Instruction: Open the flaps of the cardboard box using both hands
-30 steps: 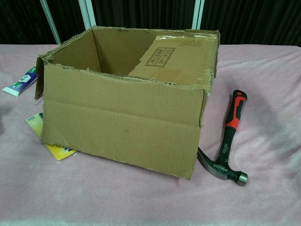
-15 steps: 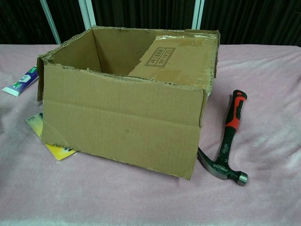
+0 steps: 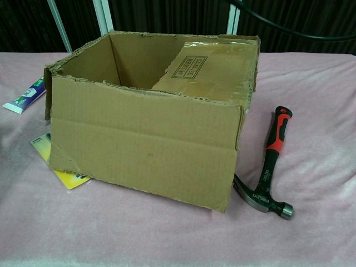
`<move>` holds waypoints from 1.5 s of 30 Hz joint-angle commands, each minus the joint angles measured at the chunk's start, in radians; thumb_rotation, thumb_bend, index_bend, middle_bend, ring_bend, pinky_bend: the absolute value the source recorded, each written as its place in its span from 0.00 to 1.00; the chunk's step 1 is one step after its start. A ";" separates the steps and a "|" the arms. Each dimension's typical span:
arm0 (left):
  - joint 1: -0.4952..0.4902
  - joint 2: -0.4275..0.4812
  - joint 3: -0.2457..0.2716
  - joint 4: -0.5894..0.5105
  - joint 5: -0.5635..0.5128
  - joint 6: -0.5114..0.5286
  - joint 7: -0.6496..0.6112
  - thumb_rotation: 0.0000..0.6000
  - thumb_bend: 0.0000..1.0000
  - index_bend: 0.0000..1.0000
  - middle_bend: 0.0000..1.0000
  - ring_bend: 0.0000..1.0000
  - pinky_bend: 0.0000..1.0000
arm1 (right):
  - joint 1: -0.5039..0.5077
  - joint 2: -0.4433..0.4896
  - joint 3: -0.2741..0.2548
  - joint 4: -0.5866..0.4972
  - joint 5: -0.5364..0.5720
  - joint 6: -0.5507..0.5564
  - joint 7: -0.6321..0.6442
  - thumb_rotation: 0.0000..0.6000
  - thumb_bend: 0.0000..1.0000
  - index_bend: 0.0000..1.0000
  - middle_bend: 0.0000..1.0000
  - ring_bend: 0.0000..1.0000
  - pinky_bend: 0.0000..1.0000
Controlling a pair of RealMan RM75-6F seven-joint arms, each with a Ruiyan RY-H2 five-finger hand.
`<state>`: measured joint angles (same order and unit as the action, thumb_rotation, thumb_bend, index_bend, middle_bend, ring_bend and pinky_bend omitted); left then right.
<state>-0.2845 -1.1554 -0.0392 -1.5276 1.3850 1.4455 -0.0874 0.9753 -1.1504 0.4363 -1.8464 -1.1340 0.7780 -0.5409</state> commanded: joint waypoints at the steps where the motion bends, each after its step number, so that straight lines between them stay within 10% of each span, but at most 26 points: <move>1: 0.001 -0.007 -0.001 0.014 0.010 -0.012 -0.019 1.00 0.27 0.01 0.03 0.00 0.03 | 0.117 -0.095 -0.011 0.095 0.084 -0.081 -0.062 1.00 0.64 0.30 0.33 0.25 0.32; 23: -0.003 -0.012 -0.027 0.040 -0.010 -0.093 -0.058 1.00 0.27 0.02 0.03 0.00 0.03 | 0.408 -0.320 -0.196 0.453 0.266 -0.254 -0.124 1.00 0.65 0.36 0.35 0.24 0.31; 45: 0.002 -0.008 -0.041 0.035 0.007 -0.103 -0.066 1.00 0.28 0.02 0.03 0.00 0.03 | 0.482 -0.203 -0.347 0.333 0.286 -0.156 -0.283 1.00 0.66 0.63 0.39 0.22 0.28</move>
<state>-0.2824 -1.1634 -0.0800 -1.4918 1.3921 1.3425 -0.1524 1.4497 -1.3683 0.0952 -1.4986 -0.8544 0.6134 -0.8125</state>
